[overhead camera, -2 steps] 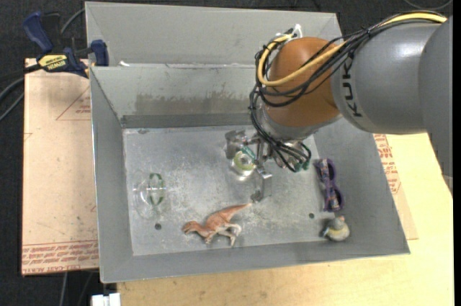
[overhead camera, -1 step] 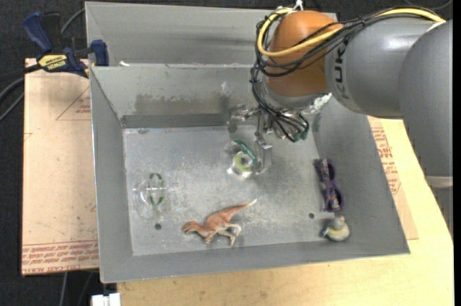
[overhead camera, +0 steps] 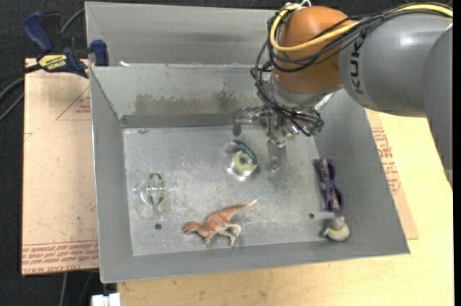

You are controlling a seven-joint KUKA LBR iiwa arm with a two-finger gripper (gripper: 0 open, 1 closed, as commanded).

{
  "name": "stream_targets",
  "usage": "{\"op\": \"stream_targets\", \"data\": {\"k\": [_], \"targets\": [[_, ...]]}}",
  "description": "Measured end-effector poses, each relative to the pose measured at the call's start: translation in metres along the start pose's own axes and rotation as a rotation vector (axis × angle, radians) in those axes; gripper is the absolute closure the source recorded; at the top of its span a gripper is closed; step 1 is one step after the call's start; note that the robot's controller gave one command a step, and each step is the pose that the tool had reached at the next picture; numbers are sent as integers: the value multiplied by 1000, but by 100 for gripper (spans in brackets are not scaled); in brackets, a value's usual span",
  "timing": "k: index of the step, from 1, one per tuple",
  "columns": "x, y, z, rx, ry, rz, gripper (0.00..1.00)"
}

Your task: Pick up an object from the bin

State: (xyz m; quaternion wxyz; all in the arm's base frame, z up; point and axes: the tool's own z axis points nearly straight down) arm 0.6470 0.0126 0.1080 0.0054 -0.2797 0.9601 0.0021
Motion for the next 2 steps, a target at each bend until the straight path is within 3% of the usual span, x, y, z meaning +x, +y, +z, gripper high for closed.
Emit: {"op": "stream_targets", "data": {"k": [1, 2], "targets": [[5, 7, 30, 0, -5, 417, 0], [-2, 33, 36, 2, -6, -186, 100]]}}
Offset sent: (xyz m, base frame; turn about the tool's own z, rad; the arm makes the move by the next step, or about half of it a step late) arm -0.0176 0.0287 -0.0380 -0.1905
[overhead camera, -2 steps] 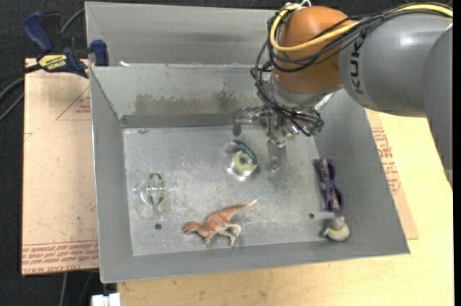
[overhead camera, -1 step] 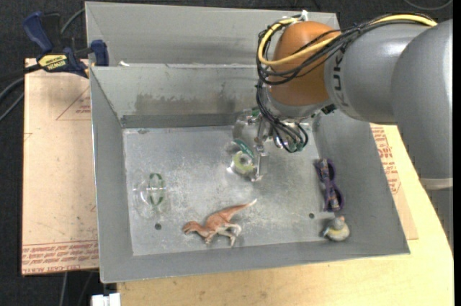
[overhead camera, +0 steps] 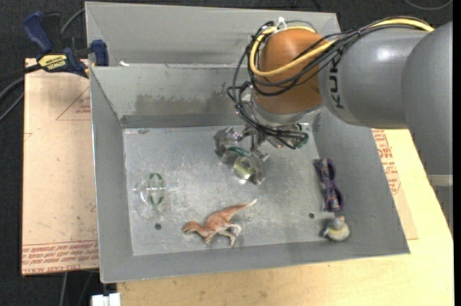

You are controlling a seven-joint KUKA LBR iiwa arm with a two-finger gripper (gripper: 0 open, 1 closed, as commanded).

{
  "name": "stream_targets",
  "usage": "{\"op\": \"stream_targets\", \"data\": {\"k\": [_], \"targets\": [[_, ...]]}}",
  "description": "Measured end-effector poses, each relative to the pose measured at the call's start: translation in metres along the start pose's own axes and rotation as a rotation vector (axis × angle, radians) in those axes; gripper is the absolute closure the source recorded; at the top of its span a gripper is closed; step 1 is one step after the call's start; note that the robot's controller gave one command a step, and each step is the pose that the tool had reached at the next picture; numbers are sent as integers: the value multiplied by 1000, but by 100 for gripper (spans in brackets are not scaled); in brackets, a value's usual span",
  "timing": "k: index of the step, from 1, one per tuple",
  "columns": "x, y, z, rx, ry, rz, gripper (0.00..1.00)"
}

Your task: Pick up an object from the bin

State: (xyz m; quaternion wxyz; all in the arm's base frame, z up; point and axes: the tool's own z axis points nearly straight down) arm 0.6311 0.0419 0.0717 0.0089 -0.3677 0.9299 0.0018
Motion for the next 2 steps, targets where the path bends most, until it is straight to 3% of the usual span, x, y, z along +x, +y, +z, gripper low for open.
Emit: {"op": "stream_targets", "data": {"k": [1, 2], "targets": [[0, 0, 0, 0, 0, 0, 100], [-3, 0, -38, 0, -4, 18, 100]]}}
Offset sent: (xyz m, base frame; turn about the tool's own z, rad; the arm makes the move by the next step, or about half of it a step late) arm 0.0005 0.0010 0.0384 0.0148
